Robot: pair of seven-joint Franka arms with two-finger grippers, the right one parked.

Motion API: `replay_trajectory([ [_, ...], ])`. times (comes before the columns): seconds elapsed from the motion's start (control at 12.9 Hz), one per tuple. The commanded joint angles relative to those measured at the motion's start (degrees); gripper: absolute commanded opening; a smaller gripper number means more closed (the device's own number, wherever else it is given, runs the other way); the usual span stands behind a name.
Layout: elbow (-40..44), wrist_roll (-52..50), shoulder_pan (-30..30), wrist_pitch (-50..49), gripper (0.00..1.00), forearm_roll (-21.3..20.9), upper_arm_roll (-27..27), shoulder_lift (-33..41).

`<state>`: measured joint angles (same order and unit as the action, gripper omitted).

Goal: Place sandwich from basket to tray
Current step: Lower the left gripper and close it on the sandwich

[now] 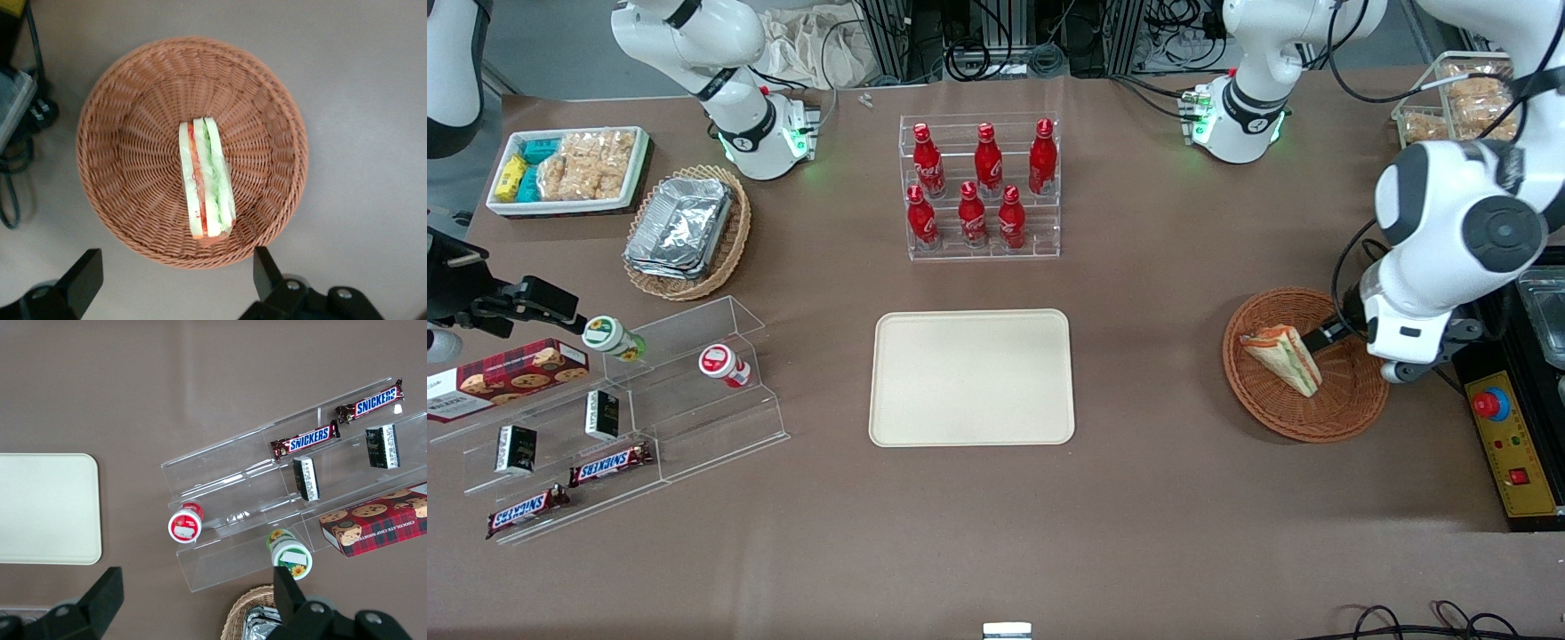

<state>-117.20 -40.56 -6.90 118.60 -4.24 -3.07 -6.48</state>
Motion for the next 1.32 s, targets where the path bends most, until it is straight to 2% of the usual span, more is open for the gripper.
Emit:
replay_trajectory([
  [0.0,-4.3,-8.7,-0.2,6.5,1.00,0.9,-0.2,-1.9],
  [0.47,-8.8,-12.8,0.3,19.2,1.00,1.2,-0.2,-8.3],
  [0.7,-8.8,-12.8,0.4,21.5,0.99,1.1,-0.3,-10.3],
  [0.78,-8.9,-12.8,0.4,21.4,0.95,1.1,-0.3,-10.6],
  [0.85,-8.8,-13.1,0.4,21.4,0.75,1.2,-0.3,-10.7],
  [0.93,-8.8,-14.1,0.4,21.4,0.38,1.1,-0.3,-10.5],
  [1.01,-8.7,-14.5,0.4,20.6,0.18,1.1,-0.3,-9.8],
  [1.09,-8.7,-14.5,0.4,18.8,0.02,1.1,-0.3,-8.0],
  [1.24,-6.8,-15.3,0.4,12.2,0.00,1.2,-0.3,-3.9],
])
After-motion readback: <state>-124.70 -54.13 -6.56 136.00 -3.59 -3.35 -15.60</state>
